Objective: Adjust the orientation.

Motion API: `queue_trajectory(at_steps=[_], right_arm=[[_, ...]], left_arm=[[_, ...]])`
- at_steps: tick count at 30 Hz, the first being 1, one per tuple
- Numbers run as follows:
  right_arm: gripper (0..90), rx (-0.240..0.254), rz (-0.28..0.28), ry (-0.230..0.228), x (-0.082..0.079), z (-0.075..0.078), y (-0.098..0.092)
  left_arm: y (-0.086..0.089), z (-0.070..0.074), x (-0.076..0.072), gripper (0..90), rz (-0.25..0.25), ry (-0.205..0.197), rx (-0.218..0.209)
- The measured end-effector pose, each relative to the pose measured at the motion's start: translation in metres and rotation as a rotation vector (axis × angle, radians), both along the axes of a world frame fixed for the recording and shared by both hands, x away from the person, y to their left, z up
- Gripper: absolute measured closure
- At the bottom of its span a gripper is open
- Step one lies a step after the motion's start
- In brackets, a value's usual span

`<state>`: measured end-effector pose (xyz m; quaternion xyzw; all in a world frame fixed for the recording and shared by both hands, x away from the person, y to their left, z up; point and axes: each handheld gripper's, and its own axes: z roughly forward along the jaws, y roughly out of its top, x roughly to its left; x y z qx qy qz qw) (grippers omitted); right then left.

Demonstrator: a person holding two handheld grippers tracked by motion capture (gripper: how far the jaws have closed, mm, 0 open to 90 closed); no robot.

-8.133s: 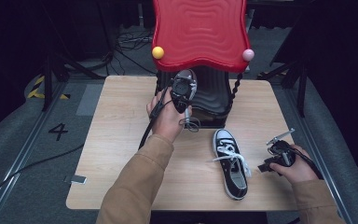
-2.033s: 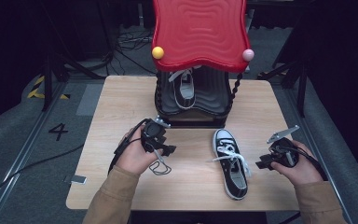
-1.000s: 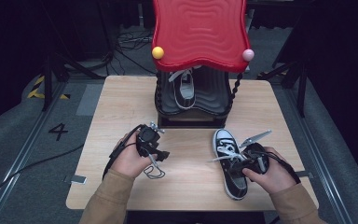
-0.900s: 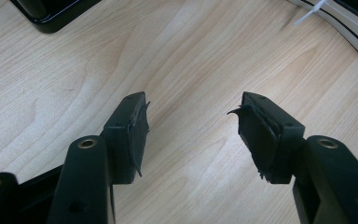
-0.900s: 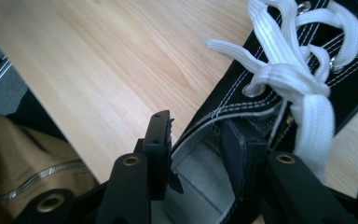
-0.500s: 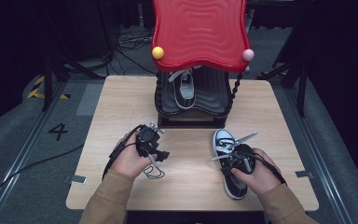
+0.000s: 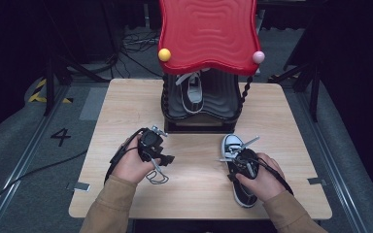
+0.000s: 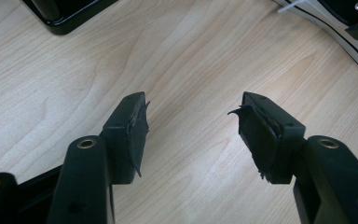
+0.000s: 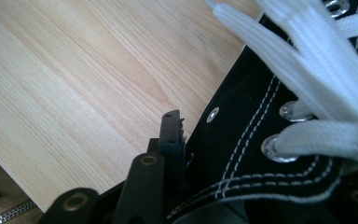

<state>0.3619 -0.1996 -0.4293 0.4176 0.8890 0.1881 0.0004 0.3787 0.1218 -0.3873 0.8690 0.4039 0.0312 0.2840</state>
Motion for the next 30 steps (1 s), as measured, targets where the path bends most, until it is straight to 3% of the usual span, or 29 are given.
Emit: queue_trajectory(at_steps=[4, 10, 16, 20, 24, 30], right_arm=[[74.3, -0.045, -0.029, -0.005, 0.001, 0.0, 0.006], [76.0, -0.042, -0.042, 0.042, 0.008, 0.001, 0.006], [84.2, -0.033, -0.072, 0.061, 0.008, 0.003, 0.001], [87.9, -0.085, -0.087, 0.07, 0.007, 0.009, -0.002], [88.4, -0.057, -0.13, 0.074, 0.006, 0.015, -0.011], [88.6, -0.008, -0.128, 0.067, 0.001, 0.024, -0.016]], left_arm=[[0.006, 0.004, 0.001, 42.2, 0.011, -0.008, -0.011], [0.014, 0.005, 0.003, 41.8, 0.026, -0.009, -0.02], [0.02, 0.005, 0.004, 41.8, 0.028, -0.006, -0.038], [0.026, 0.004, 0.002, 41.9, 0.04, -0.002, -0.04], [0.03, 0.006, 0.001, 41.9, 0.056, -0.006, -0.047], [0.029, 0.007, 0.001, 41.9, 0.052, -0.01, -0.048]])
